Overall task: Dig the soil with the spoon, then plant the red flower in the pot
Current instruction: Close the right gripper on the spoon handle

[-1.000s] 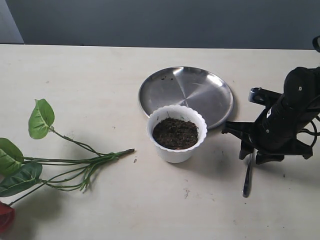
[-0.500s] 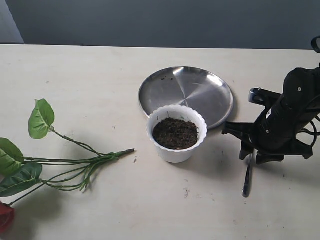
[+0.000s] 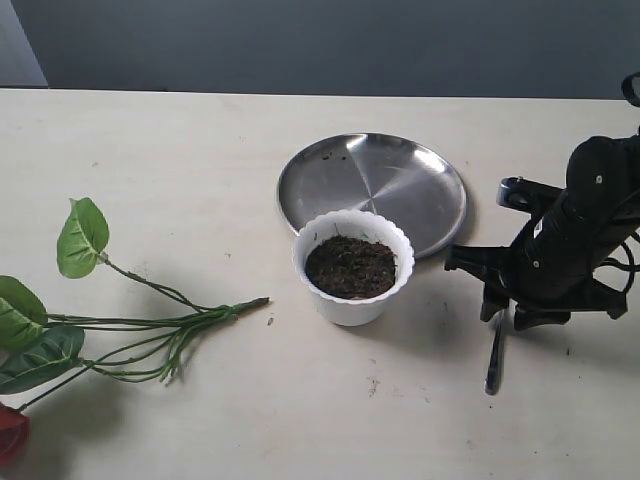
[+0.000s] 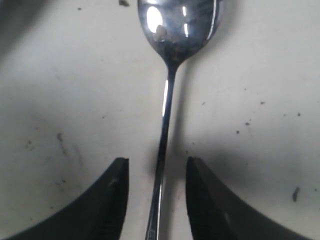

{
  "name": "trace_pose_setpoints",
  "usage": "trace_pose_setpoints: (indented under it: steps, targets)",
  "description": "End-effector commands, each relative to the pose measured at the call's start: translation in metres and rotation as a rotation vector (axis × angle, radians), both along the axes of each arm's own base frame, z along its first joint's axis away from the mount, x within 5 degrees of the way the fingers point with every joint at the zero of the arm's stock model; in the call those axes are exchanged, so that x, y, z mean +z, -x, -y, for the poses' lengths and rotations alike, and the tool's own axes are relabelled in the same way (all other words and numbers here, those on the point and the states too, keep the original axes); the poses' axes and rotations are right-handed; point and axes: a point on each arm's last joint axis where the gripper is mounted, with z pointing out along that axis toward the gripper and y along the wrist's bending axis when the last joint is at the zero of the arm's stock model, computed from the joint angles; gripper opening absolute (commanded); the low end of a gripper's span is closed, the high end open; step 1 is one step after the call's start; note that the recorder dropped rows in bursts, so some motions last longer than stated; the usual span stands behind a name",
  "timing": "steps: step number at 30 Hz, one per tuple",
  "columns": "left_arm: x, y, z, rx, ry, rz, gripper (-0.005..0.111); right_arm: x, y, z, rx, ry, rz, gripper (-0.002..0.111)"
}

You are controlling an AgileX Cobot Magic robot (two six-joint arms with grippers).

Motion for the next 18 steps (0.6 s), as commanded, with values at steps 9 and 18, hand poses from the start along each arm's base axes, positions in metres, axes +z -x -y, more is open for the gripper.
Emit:
trace_pose_setpoints:
  steps: [9, 18]
  targets:
    - [-0.0004, -0.0001, 0.0000, 0.001, 0.002, 0.007, 0.000, 0.0003, -0.0028, -0.0001, 0.018, 0.006, 0.035, 0.038]
    - [-0.0004, -0.0001, 0.0000, 0.001, 0.002, 0.007, 0.000, 0.0008, -0.0057, -0.0009, 0.017, -0.003, 0.067, 0.038]
